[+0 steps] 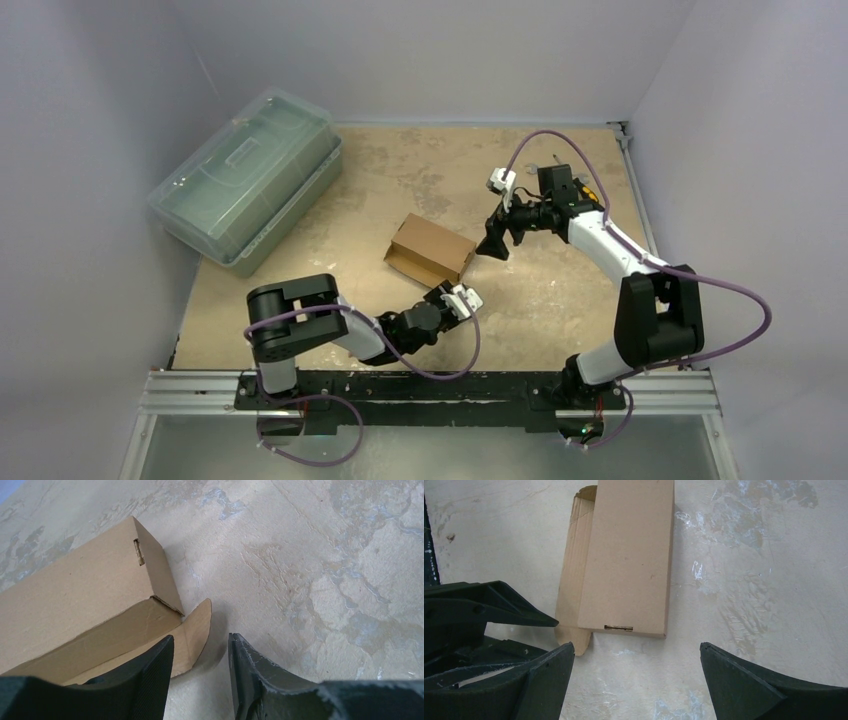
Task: Fold the paper box
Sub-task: Close the paper box at the center of the board.
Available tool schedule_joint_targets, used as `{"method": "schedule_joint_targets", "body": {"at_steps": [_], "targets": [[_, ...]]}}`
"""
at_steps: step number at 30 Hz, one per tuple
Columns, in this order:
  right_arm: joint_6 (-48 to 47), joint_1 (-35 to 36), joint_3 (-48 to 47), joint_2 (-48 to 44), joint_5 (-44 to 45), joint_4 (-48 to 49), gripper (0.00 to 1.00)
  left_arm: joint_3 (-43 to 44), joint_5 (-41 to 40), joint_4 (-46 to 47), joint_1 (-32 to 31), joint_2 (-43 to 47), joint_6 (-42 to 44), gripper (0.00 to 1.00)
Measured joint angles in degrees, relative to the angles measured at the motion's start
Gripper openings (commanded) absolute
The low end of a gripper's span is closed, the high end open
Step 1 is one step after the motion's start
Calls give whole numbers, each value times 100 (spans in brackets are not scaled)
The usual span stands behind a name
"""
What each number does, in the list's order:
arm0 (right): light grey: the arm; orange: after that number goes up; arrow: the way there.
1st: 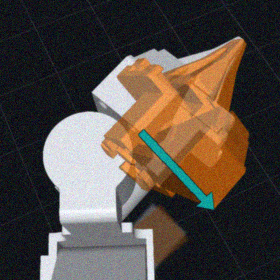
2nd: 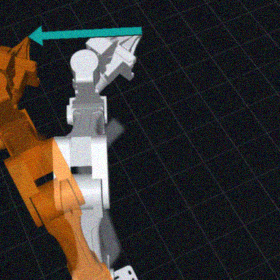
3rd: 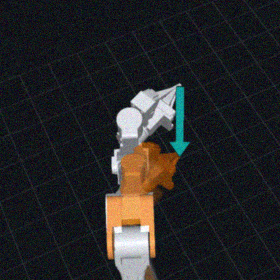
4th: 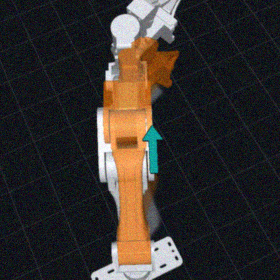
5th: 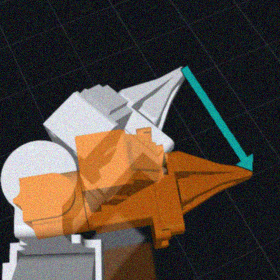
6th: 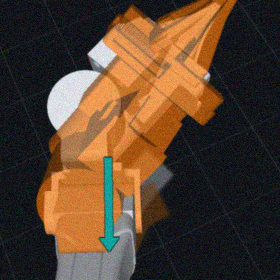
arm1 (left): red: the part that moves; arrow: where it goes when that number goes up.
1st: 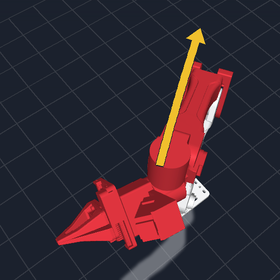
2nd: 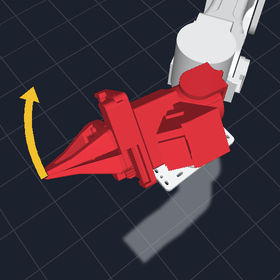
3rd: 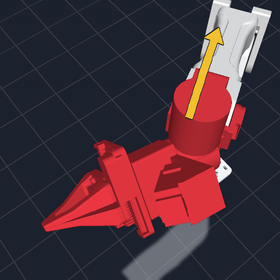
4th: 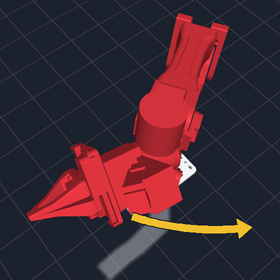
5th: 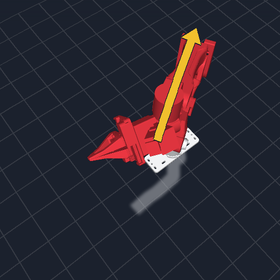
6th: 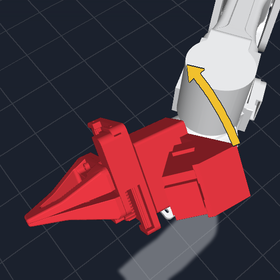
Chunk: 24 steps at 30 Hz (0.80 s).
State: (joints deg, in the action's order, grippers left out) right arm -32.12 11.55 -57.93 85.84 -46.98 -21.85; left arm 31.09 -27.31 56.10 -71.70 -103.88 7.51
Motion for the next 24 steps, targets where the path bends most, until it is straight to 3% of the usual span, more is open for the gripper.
{"method": "schedule_joint_targets", "body": {"at_steps": [8,24], "targets": [[4,-11,-2,15,0,0,99,140,-144,7,0,-221,173,31],[9,-37,-33,46,-2,-2,99,260,-323,17,0,-435,264,21]]}}
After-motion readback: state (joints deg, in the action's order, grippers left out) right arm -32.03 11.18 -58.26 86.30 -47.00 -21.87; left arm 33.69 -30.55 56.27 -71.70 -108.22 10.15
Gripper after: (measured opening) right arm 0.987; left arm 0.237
